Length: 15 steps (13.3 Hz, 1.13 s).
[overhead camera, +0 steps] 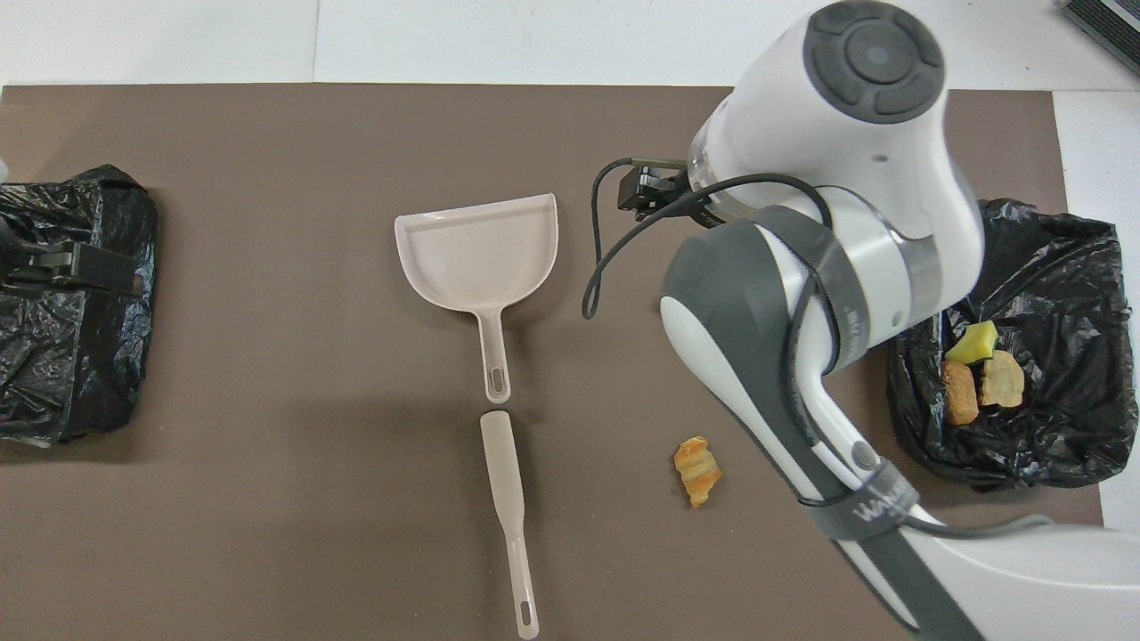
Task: Sweep and dump trash in bin
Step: 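Release the dustpan and withdraw the right gripper toward the black bag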
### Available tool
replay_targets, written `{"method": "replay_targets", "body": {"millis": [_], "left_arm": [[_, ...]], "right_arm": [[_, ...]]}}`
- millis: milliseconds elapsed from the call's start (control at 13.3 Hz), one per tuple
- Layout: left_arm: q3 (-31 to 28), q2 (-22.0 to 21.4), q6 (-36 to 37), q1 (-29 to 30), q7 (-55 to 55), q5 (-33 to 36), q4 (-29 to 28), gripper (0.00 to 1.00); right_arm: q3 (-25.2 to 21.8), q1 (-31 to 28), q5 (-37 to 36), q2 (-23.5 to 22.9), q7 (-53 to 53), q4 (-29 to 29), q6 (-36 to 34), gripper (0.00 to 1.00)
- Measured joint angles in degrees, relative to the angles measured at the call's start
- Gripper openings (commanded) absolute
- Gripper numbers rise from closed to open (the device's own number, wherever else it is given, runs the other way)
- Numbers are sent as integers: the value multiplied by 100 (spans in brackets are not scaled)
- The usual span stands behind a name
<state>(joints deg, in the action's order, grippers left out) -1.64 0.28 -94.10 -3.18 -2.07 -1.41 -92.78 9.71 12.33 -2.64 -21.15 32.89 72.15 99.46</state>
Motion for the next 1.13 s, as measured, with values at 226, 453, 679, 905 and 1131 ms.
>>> {"method": "replay_targets", "body": {"millis": [226, 453, 679, 905, 1131], "left_arm": [[1, 0, -4, 0, 0, 0, 0, 100], [-4, 0, -4, 0, 0, 0, 0, 100], [-16, 0, -4, 1, 0, 0, 0, 100], [-15, 0, -4, 1, 0, 0, 0, 100], [-15, 0, -4, 1, 0, 0, 0, 100]], "right_arm": [[-6, -482, 2, 493, -321, 10, -718, 100], [-10, -814, 3, 936, -794, 42, -1456, 100], [-11, -938, 0, 1327, -992, 388, -1784, 100], [-14, -1115, 0, 1643, -1228, 995, -1660, 100], [-19, -1293, 0, 1991, -1473, 1639, -1347, 100]]}}
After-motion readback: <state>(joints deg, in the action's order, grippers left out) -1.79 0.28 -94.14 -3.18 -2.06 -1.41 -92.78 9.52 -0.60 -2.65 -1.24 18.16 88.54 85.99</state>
